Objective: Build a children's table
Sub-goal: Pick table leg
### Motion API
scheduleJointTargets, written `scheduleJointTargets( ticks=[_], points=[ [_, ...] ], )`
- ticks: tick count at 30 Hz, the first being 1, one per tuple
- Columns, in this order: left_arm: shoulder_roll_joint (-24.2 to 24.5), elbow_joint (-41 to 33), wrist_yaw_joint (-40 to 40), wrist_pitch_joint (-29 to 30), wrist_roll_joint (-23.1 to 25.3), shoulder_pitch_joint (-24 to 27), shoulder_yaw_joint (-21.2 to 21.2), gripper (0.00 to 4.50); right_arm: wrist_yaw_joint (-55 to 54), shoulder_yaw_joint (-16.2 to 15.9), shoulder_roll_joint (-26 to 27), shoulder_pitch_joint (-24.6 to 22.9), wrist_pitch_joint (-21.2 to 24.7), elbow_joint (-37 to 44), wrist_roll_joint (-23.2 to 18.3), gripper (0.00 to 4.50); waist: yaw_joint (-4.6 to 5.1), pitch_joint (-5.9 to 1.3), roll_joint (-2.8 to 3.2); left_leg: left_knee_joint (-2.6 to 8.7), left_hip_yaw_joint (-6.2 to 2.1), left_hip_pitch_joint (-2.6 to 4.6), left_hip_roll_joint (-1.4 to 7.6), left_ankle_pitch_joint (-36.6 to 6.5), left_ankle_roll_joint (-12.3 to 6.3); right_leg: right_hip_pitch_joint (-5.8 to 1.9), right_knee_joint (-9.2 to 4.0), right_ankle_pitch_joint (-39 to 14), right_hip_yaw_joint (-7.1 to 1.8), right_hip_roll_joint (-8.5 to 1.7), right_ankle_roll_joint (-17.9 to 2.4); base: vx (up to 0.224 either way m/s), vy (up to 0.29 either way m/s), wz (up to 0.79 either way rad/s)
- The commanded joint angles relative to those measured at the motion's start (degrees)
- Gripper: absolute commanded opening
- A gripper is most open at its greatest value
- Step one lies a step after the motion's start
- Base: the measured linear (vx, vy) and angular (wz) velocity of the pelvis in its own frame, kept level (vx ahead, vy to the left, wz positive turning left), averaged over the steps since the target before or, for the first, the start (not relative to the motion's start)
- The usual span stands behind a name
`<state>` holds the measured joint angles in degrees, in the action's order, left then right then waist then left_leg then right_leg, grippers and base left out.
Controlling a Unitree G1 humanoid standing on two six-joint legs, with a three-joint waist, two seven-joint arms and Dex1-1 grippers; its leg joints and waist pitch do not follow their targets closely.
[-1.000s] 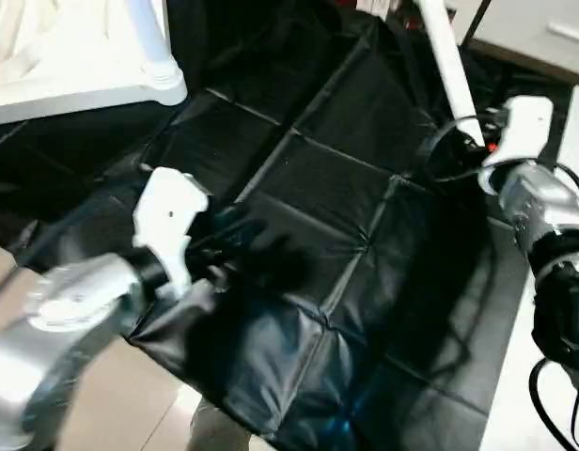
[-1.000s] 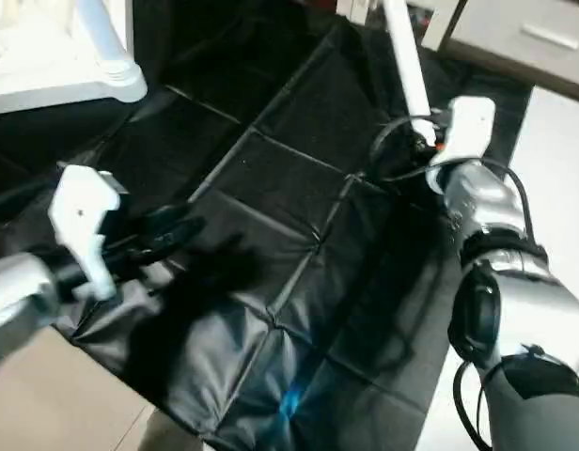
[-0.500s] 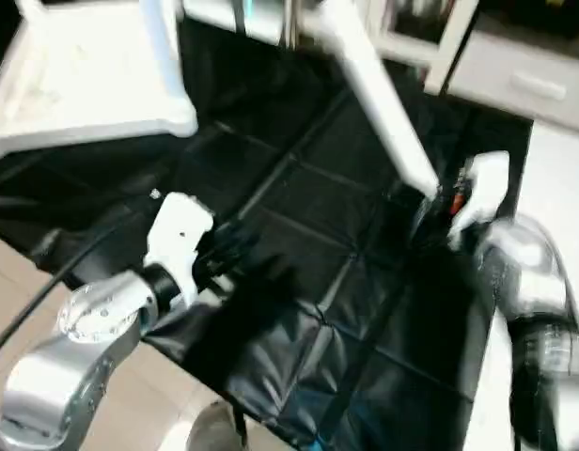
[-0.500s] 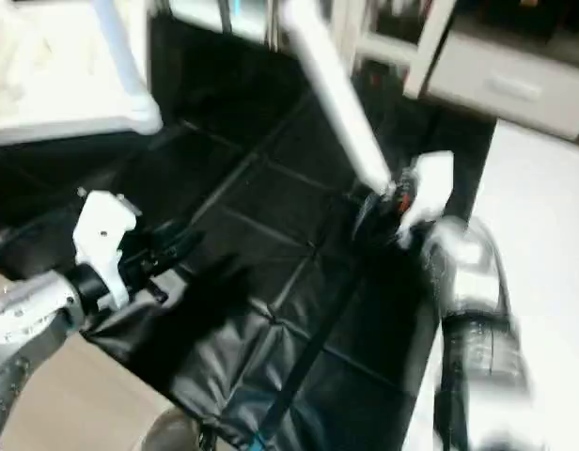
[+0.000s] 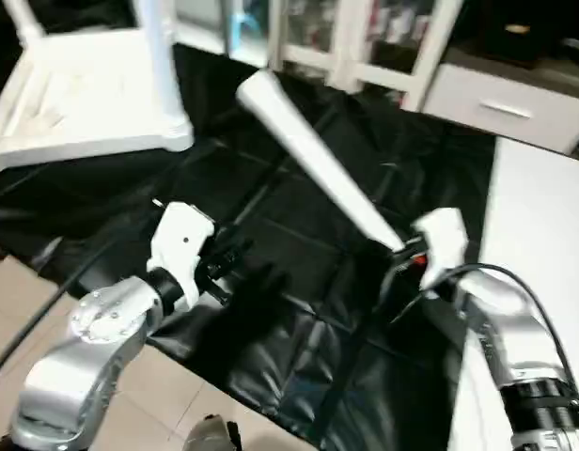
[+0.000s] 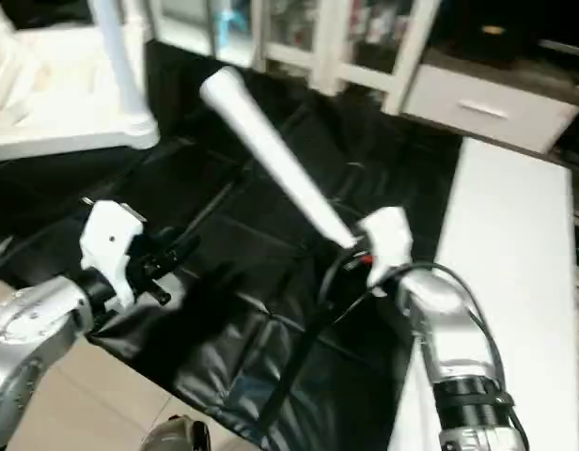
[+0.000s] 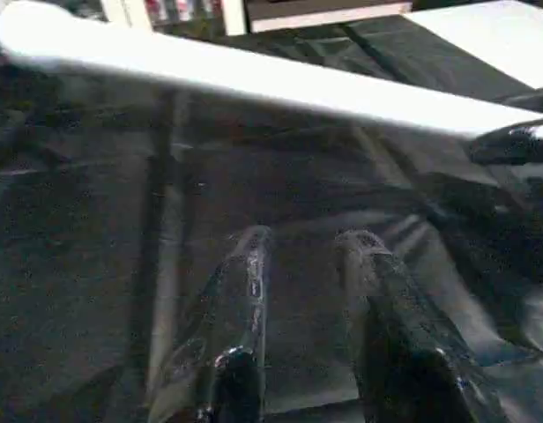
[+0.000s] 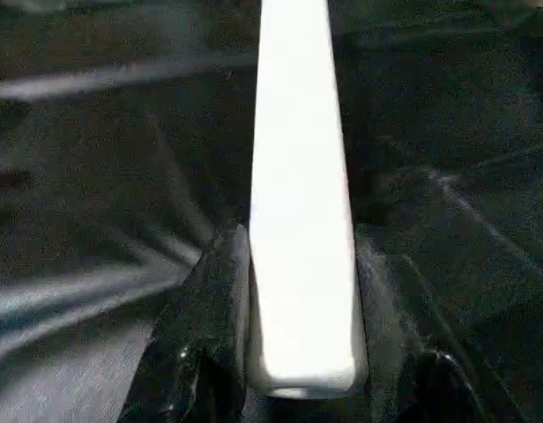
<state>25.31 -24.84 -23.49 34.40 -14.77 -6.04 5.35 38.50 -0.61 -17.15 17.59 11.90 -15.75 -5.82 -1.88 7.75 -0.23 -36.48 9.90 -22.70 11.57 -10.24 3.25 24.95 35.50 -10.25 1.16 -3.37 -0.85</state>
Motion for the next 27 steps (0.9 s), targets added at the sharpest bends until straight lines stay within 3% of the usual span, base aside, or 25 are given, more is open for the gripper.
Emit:
scheduleJointTargets(
  ticks=[1, 2, 6, 7, 8, 9, 10, 11, 12, 13, 14, 15, 16, 17, 18, 19, 20, 21, 23, 25, 26, 27],
  points=[
    [-0.22, 0.47, -0.29, -0.87, 0.72, -0.72, 0.78, 1.4, 0.09, -1.95, -0.72, 0.09, 0.49, 2.35, 1.6, 1.19, 0.31, -4.74, 0.12, 5.41, -0.93, 1.61, 0.16, -24.13, 2.2, -1.97, -6.24, -34.25, -0.43, -2.71, -2.65, 0.0, 0.0, 0.0],
    [-0.08, 0.38, -0.47, -0.75, 0.69, -0.55, 0.97, 1.4, -0.11, -2.6, -0.75, -0.08, 0.55, 2.85, 1.94, 1.19, 0.47, -4.8, 0.2, 5.71, -1.19, 1.47, 0.31, -24.51, 1.99, -2.45, -6.36, -33.23, 0.06, -2.82, -2.85, 0.0, 0.0, 0.0],
    [-0.27, 0.1, -0.58, -0.52, 0.53, 0.05, 1.06, 1.4, -0.21, -3.43, -0.54, -0.12, 1.8, 3.72, 1.36, 1.19, 0.86, -4.43, 0.51, 6.15, -1.48, 2.15, 0.58, -29.05, 1.67, -2.61, -7.45, -33.03, 1.76, -2.82, -2.44, -0.013, 0.006, -0.04],
    [-0.27, 0.1, -0.58, -0.52, 0.53, 0.05, 1.06, 1.4, -0.21, -3.43, -0.54, -0.12, 1.8, 3.72, 1.36, 1.19, 0.86, -4.43, 0.51, 6.15, -1.48, 2.15, 0.58, -29.05, 1.67, -2.61, -7.45, -33.03, 1.76, -2.82, -2.44, -0.053, 0.027, -0.15],
    [-0.54, 0.13, -0.52, -0.17, 0.41, 0.14, 0.95, 1.4, -0.61, -3.4, -0.18, 0.17, 2.03, 3.43, 1.53, 1.54, 1.13, -3.89, 1.25, 6.57, -1.65, 2.94, 0.88, -33.48, 1.68, -2.58, -8.19, -33.7, 3.26, -2.36, -1.76, -0.053, 0.027, -0.15],
    [-0.7, 0.27, -0.24, -0.03, 0.56, 0.2, 0.96, 1.4, -0.6, -3.25, 0.01, 0.28, 2.38, 3.26, 1.32, 1.75, 1.62, -3.05, 1.58, 8.34, -1.86, 3.13, 1.82, -40.18, 1.82, -3.46, -8.22, -32.85, 5.8, -1.22, -0.67, -0.05, 0.024, -0.15],
    [-0.8, 0.35, -0.14, 0.01, 0.57, 0.18, 0.94, 1.4, -0.68, -3.21, 0.04, 0.31, 2.39, 3.24, 1.34, 1.91, 1.18, -2.82, 2.4, 10.82, -1.72, 1.79, 3.11, -44.24, 2.06, -5.39, -5.19, -28.79, 6.78, -0.45, -1.27, -0.105, 0.003, -0.07],
    [-1.03, 0.58, 0.12, 0.11, 0.61, 0.14, 0.89, 1.4, -0.87, -3.09, 0.12, 0.4, 2.42, 3.18, 1.38, 1.93, -1.18, -2.64, 3.91, 14.67, -1.05, -2.68, 5.25, -49.64, 2.67, -8.92, 5.94, -19.34, 6.2, -0.45, -2.94, -0.105, 0.003, -0.07],
    [-1.33, 0.83, 0.53, 0.34, 0.67, 0.04, 0.81, 1.4, -1.18, -2.92, 0.22, 0.5, 2.57, 3.17, 1.4, 1.93, -6.0, -2.62, 3.16, 15.07, 3.42, -4.6, 5.05, -48.68, 1.76, -7.92, 10.15, -13.95, 4.61, 0.05, -2.9, -0.092, -0.06, 0.06],
    [-1.86, 1.5, 1.72, 0.85, 1.27, -0.52, 0.77, 1.4, -1.58, -2.5, 0.38, 0.59, 2.96, 3.54, 0.91, 2.07, -3.81, -5.42, -0.91, 6.17, 2.36, 2.03, 2.62, -31.51, 2.64, -4.38, 4.95, -40.12, -2.8, -2.79, 4.08, 0.034, -0.161, 0.11],
    [-2.15, 1.9, 2.49, 1.13, 1.79, -0.92, 0.81, 1.4, -2.11, -2.32, 0.37, 0.63, 3.18, 3.72, 0.84, 2.22, -3.63, -5.03, -2.16, -3.09, -0.7, 2.9, -0.91, -9.58, -0.63, -0.61, -6.91, -62.67, -6.72, -8.01, 6.04, 0.034, -0.161, 0.11],
    [-2.34, 2.36, 3.28, 1.23, 2.54, -1.35, 0.99, 1.4, -2.34, -2.16, 0.34, 0.7, 3.27, 3.7, 0.7, 2.22, -4.83, -4.64, -1.6, -2.77, -2.56, 0.43, -1.77, -2.84, -1.75, -2.68, -6.7, -60.11, -8.42, -7.04, 5.77, 0.083, -0.134, 0.09],
    [-2.34, 2.36, 3.28, 1.23, 2.54, -1.35, 0.99, 1.4, -2.34, -2.16, 0.34, 0.7, 3.27, 3.7, 0.7, 2.32, -5.69, -5.02, -0.54, 0.57, -2.76, 0.01, -0.47, -0.68, -0.56, -3.56, -4.87, -45.88, -6.43, -6.29, 3.52, 0.0, 0.0, 0.0],
    [-2.72, 2.9, 4.08, 1.93, 3.21, -1.96, 1.25, 1.4, -2.89, -1.87, 0.3, 0.86, 3.36, 3.61, 0.68, 2.41, -5.97, -5.48, 0.19, 2.1, -2.68, 0.95, 0.4, -1.89, 0.69, -2.83, -3.59, -36.83, -5.17, -4.68, 0.55, 0.0, 0.0, 0.0],
    [-2.99, 3.07, 4.67, 2.21, 3.77, -2.25, 1.45, 1.4, -3.16, -1.77, 0.25, 0.94, 3.44, 3.6, 0.77, 2.49, -5.32, -6.15, 0.84, 3.17, -2.0, 1.86, 0.6, -6.87, 2.09, -2.45, -1.66, -21.27, -3.27, -2.03, -4.46, -0.069, -0.018, 0.15],
    [-3.09, 3.13, 4.93, 2.3, 4.01, -2.38, 1.53, 1.4, -3.42, -1.75, 0.21, 0.97, 3.47, 3.65, 0.94, 2.59, -4.92, -6.2, 1.19, 3.89, -2.08, 1.98, 0.9, -9.63, 2.18, -2.46, -1.53, -18.35, -2.62, -1.67, -6.36, -0.062, 0.024, 0.05],
    [-3.48, 3.61, 6.26, 2.77, 4.91, -2.68, 1.62, 1.4, -4.38, -1.79, 0.32, 0.87, 3.33, 3.81, 1.58, 2.67, -4.21, -5.83, 1.54, 4.92, -2.06, 1.77, 1.03, -16.99, 2.72, -2.76, -1.98, -18.06, -2.22, -1.79, -9.19, -0.062, 0.024, 0.05],
    [-3.48, 3.61, 6.26, 2.77, 4.91, -2.68, 1.62, 1.4, -4.38, -1.79, 0.32, 0.87, 3.33, 3.81, 1.58, 2.76, -3.81, -5.59, 1.53, 5.42, -2.03, 1.71, 0.91, -20.37, 3.06, -2.9, -2.57, -20.77, -2.19, -2.1, -8.85, -0.036, 0.06, -0.02],
    [-5.25, 4.52, 8.43, 3.42, 5.29, -3.24, 0.55, 1.4, -5.68, -1.31, 0.45, 0.2, 3.74, 5.66, 1.74, 2.93, -2.86, -5.62, 1.71, 5.87, -2.21, 1.65, 0.82, -22.61, 3.65, -3.19, -3.14, -23.16, -2.16, -2.52, -8.01, -0.028, 0.062, -0.05],
    [-5.7, 5.41, 9.95, 2.29, 6.61, -3.62, 0.09, 1.4, -6.57, 0.31, 0.84, -0.94, 4.08, 8.9, 0.27, 2.93, -2.33, -5.81, 1.63, 6.1, -2.3, 1.68, 0.84, -22.92, 3.65, -3.46, -3.44, -23.14, -2.03, -2.64, -7.64, -0.024, 0.064, -0.08],
    [-6.04, 5.86, 10.81, 1.94, 6.86, -3.74, -0.48, 1.4, -7.24, 1.84, 1.41, -1.9, 5.06, 11.67, -1.41, 2.93, -1.65, -6.06, 1.31, 6.39, -2.39, 1.2, 0.8, -21.61, 3.04, -4.06, -3.59, -22.43, -1.94, -2.83, -6.83, -0.022, 0.064, -0.09],
    [-6.04, 5.86, 10.81, 1.94, 6.86, -3.74, -0.48, 1.4, -7.24, 1.84, 1.41, -1.9, 5.06, 11.67, -1.41, 2.93, -1.22, -6.12, 1.29, 6.42, -2.3, 1.15, 0.74, -21.13, 2.62, -4.04, -3.81, -22.01, -1.94, -2.93, -6.75, -0.009, 0.053, -0.11]
  ],
)
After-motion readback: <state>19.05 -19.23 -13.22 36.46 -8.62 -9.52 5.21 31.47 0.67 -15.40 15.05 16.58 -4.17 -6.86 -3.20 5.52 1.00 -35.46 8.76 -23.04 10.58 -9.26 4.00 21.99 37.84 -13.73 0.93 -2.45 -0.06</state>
